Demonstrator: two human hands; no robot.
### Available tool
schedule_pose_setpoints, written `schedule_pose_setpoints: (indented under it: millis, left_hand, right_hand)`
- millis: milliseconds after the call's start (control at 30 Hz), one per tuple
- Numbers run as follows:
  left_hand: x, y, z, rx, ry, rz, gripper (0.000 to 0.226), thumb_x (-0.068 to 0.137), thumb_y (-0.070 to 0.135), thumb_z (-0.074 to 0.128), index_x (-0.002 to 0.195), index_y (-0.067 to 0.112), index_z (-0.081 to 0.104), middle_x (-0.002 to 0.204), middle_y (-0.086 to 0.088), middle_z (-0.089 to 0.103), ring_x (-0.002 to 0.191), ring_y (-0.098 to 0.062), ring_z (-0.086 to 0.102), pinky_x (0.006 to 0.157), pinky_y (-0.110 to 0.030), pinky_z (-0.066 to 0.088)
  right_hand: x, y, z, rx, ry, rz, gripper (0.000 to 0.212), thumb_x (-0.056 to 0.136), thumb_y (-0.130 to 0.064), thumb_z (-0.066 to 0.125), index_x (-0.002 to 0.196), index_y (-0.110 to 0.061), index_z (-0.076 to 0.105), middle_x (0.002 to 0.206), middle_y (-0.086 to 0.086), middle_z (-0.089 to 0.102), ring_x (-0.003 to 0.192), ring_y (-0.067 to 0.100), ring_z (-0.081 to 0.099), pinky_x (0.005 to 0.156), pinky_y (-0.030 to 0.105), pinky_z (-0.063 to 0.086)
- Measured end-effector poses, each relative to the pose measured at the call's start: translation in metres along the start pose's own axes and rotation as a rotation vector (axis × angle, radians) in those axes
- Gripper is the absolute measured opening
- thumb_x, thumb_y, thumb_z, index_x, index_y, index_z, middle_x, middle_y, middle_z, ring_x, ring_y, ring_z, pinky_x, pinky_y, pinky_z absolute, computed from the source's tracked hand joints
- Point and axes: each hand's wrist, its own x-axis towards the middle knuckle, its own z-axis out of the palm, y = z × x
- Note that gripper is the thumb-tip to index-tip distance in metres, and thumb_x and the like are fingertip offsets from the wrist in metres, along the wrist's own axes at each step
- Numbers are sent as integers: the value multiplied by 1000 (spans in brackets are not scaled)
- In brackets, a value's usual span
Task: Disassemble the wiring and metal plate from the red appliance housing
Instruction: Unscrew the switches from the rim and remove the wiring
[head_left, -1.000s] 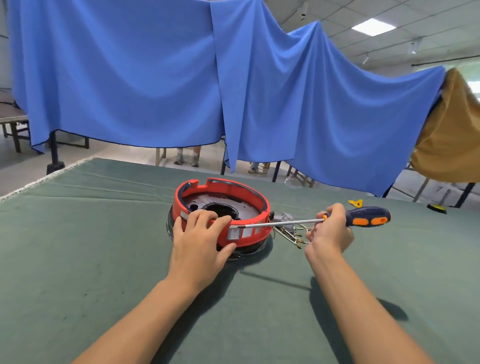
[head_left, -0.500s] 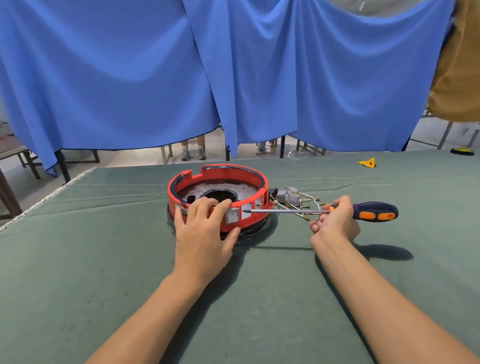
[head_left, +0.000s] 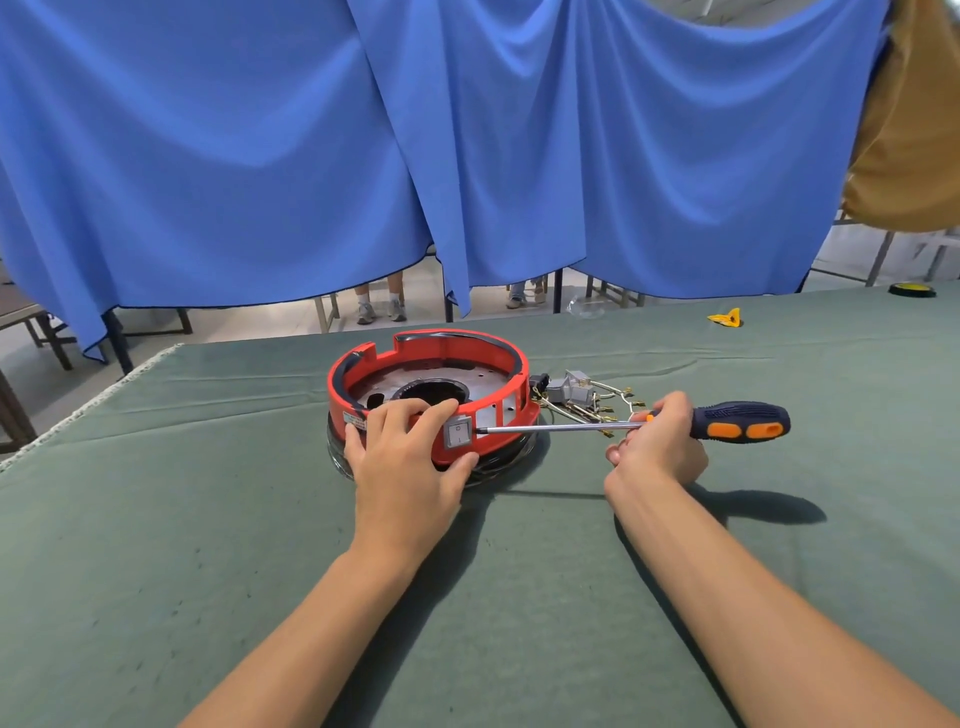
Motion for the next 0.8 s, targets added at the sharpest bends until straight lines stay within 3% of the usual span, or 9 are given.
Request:
schedule_pose_setpoints:
  millis: [167,333,800]
  left_hand:
    - [2,-1,2,-30,1,-15,53,71,27,80,121,24,63,112,-1,58,114,-24,45,99,-60,30]
    - [3,-2,2,-37,-3,-17,53,71,28,80,122,24,63,114,0,58,115,-23,43,99,-61,30]
    - [3,-5,1,-68,6,8,56,64,24,85,117,23,66,109,-2,58,112,-26,45,98,-63,30]
  right_hand:
    - [1,3,7,-41,42,14,21,77,-22,50,59,-11,47,51,-2,40,40,14,34,32,14,22]
    - [11,4,22,-115,41,39,20,80,-26,50,64,-13,48,56,-3,45,45,16,37,38,22,26]
    - [32,18,70,-278,-64,100,26,86,-27,52,66,-12,43,63,0,45,54,15,42,47,27,35]
